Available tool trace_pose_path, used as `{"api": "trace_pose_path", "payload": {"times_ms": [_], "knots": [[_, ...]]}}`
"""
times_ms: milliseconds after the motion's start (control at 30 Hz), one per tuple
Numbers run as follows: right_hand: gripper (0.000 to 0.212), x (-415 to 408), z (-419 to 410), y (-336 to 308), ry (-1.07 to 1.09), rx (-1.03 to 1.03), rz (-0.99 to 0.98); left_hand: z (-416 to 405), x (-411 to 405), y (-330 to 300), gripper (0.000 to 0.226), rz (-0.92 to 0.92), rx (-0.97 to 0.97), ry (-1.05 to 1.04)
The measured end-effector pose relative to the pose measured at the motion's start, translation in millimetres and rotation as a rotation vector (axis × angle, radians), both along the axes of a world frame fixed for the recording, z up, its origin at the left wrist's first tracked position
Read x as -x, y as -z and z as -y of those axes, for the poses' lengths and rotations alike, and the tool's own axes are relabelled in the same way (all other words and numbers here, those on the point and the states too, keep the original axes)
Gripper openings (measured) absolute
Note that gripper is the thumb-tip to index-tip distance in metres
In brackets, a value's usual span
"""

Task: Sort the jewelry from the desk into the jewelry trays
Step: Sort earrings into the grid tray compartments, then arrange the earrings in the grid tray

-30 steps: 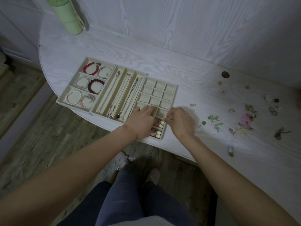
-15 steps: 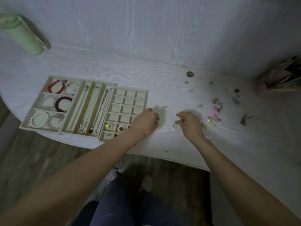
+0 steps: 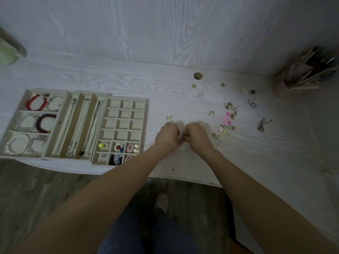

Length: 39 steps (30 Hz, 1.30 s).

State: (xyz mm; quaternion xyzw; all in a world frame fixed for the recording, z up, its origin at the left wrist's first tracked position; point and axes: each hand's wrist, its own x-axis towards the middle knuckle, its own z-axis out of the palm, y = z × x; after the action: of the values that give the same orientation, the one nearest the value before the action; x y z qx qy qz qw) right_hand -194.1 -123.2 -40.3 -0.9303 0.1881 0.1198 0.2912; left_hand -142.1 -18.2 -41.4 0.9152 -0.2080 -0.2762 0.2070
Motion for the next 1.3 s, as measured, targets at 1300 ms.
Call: {"api": "trace_pose_path", "payload": {"times_ms": [1300], "knots": [[0.007,-51.1,-120.7,-26.3,-0.005,-0.283,0.088,-155.3,-50.7,-41.9,0.017,0.038,0.08,-0.009]]}}
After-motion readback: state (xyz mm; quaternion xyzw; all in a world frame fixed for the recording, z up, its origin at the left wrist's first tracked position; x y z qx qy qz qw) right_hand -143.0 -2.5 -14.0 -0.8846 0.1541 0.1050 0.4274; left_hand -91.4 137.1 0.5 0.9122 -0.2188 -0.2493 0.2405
